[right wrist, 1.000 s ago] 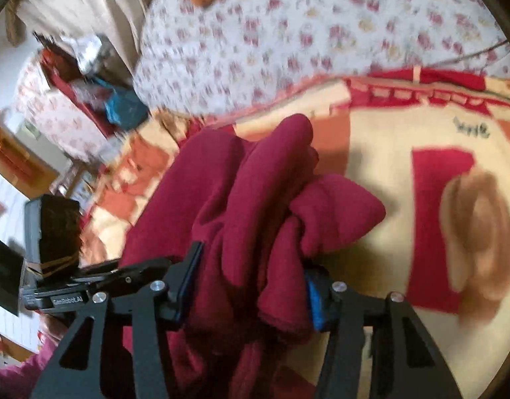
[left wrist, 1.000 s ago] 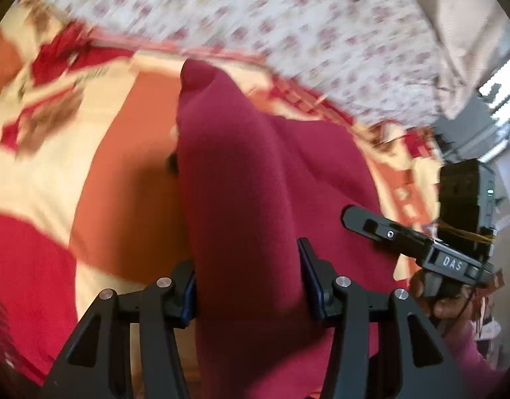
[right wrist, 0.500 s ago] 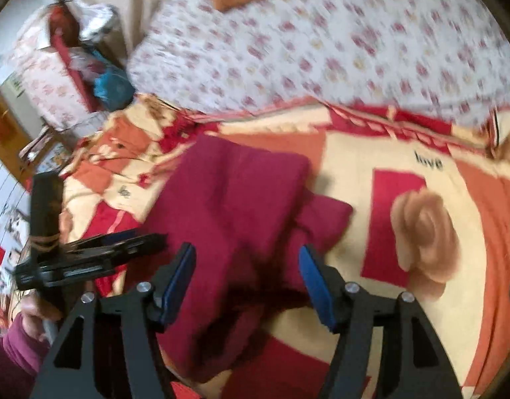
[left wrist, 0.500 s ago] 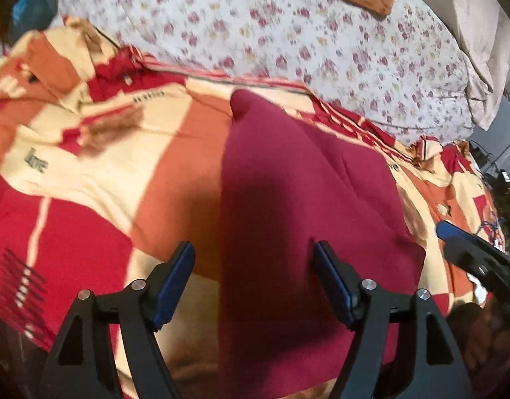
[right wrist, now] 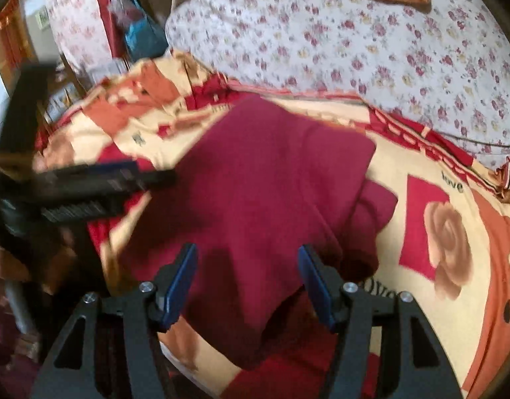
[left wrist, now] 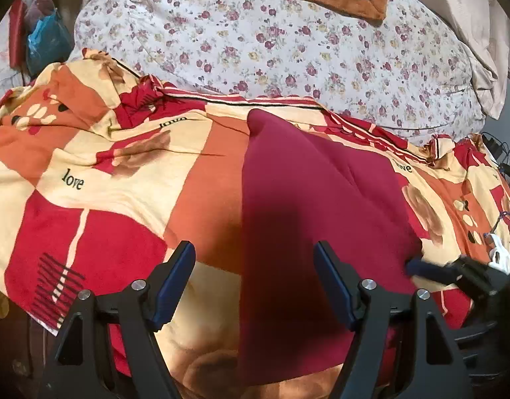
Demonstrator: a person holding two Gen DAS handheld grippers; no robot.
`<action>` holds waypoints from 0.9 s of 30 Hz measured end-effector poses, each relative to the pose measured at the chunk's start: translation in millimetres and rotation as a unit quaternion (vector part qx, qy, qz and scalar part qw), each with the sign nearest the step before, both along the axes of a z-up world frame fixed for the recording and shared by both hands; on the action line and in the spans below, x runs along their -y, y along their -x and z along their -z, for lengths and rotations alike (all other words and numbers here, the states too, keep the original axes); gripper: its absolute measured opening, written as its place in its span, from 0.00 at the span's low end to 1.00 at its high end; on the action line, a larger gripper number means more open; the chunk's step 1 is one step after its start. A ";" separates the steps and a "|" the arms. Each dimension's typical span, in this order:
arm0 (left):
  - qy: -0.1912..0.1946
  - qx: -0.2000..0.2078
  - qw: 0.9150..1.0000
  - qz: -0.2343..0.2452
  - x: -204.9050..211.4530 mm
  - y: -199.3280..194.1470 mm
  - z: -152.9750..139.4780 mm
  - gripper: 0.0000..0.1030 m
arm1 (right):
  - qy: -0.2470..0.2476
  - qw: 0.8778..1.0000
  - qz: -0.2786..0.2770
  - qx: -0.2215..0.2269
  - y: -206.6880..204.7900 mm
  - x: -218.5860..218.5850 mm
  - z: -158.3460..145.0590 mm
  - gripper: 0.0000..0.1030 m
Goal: Fold small clothes
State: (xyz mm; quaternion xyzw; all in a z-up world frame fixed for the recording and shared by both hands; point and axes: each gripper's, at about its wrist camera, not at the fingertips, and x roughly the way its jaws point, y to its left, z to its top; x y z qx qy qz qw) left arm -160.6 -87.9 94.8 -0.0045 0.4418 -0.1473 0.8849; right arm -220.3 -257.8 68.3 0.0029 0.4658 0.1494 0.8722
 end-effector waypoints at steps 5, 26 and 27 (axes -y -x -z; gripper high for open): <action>-0.018 0.021 1.000 -0.001 1.7 9.9 -8.3 0.52 | 0.022 1.000 0.001 -0.001 8.3 -2.0 2.9 0.58; -0.041 0.097 0.994 -0.032 3.8 36.8 -46.1 0.52 | 0.024 0.989 0.138 0.057 1.6 8.3 -53.5 0.82; -0.040 0.097 0.994 -0.033 3.3 37.1 -46.1 0.52 | 0.023 0.988 0.139 0.056 1.0 8.1 -53.8 0.82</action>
